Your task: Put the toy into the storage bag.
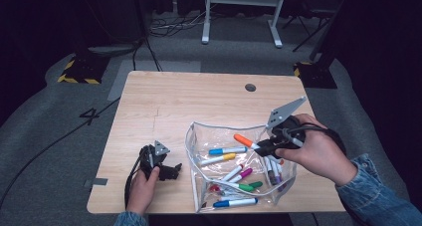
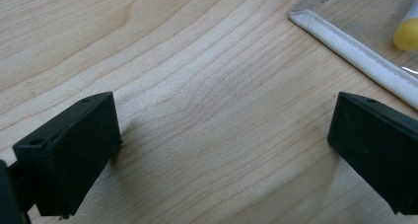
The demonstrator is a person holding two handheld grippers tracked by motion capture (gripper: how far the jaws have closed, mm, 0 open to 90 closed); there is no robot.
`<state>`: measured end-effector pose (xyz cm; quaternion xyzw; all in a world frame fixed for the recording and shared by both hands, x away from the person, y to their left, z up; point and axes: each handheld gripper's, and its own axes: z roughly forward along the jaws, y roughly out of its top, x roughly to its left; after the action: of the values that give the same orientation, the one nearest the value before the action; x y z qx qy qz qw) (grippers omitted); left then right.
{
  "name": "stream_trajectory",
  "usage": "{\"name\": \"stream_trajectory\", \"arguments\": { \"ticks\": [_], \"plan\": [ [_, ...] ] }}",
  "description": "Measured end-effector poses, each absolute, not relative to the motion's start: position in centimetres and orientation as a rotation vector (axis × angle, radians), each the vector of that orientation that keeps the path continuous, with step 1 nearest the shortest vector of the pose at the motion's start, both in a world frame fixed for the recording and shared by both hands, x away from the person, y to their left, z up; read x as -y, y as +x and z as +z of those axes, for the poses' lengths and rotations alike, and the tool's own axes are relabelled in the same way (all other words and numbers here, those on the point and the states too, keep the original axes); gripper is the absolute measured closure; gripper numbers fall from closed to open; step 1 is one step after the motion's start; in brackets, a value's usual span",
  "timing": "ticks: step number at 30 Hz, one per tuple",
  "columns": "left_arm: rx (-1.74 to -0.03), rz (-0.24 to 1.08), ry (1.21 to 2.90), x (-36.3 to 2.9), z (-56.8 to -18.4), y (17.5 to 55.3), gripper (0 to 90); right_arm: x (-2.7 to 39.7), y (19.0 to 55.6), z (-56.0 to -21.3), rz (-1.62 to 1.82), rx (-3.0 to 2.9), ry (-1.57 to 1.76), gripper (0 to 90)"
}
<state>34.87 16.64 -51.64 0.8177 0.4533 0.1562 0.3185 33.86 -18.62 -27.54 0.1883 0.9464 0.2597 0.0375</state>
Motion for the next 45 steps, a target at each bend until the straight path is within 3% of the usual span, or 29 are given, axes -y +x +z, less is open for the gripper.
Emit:
{"name": "stream_trajectory", "arguments": {
  "ticks": [18,33,35,45],
  "plan": [
    [-1.186,0.409,2.153,-16.6,-51.6,34.9,0.0,13.3,34.7,-33.1,0.657,-3.053,0.476,77.3],
    [-1.187,0.408,2.153,-16.6,-51.6,34.9,0.0,12.5,35.2,-37.2,0.445,-3.143,0.399,77.1],
    [-1.187,0.408,2.154,-16.6,-51.6,34.9,0.0,12.5,35.2,-37.6,0.438,-3.122,0.358,71.3],
    [-1.187,0.408,2.153,-16.6,-51.6,34.9,0.0,14.2,35.2,-34.3,0.644,-2.944,0.319,62.0]
  ]
}}
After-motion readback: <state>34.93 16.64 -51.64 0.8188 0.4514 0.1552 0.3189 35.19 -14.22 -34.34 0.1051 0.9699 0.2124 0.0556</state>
